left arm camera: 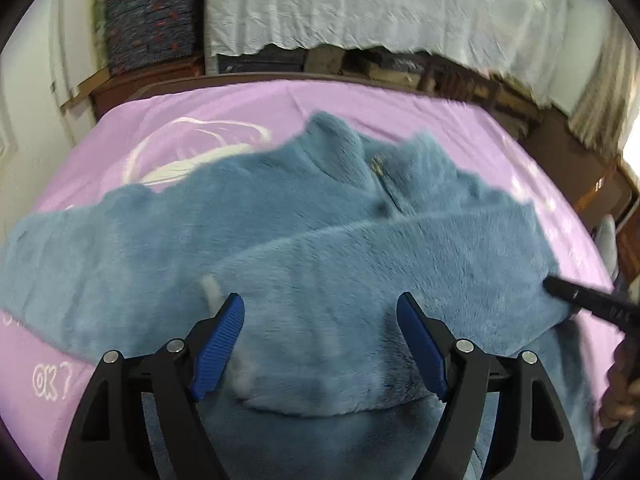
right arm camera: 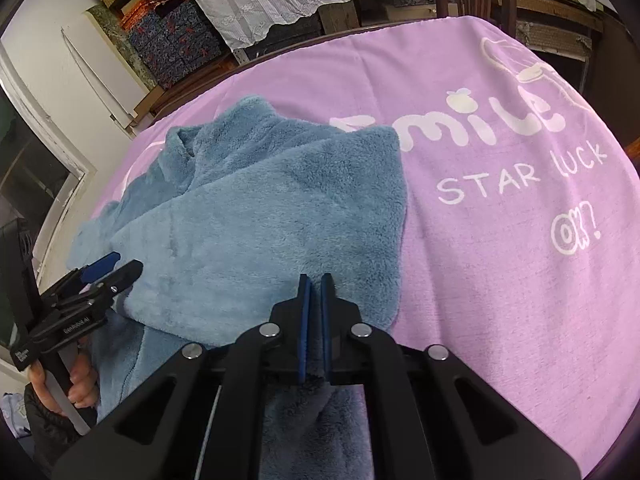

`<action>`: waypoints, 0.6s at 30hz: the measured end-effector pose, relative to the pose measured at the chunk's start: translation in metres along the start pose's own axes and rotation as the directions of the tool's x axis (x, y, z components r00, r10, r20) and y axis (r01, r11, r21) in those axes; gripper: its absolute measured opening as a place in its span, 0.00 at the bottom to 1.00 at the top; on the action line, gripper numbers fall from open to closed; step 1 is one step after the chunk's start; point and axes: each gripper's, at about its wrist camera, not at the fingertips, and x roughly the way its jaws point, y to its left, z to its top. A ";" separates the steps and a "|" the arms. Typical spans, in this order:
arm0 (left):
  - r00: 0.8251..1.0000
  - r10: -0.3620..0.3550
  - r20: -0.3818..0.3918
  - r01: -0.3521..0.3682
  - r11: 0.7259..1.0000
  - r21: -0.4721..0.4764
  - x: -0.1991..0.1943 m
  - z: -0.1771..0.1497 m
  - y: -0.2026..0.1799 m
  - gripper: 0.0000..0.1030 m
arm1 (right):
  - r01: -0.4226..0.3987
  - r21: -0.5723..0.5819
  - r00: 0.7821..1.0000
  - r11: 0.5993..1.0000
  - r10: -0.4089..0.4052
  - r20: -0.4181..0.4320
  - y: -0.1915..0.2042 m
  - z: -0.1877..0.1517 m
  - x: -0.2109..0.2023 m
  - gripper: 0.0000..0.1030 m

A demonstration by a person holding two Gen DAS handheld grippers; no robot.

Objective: Fold large clothes

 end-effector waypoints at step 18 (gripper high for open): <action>0.988 0.135 0.069 -0.068 0.800 -0.595 -0.068 -0.028 0.238 0.77 | -0.101 0.110 0.988 0.989 0.087 0.127 -0.017 0.006 -0.030 0.39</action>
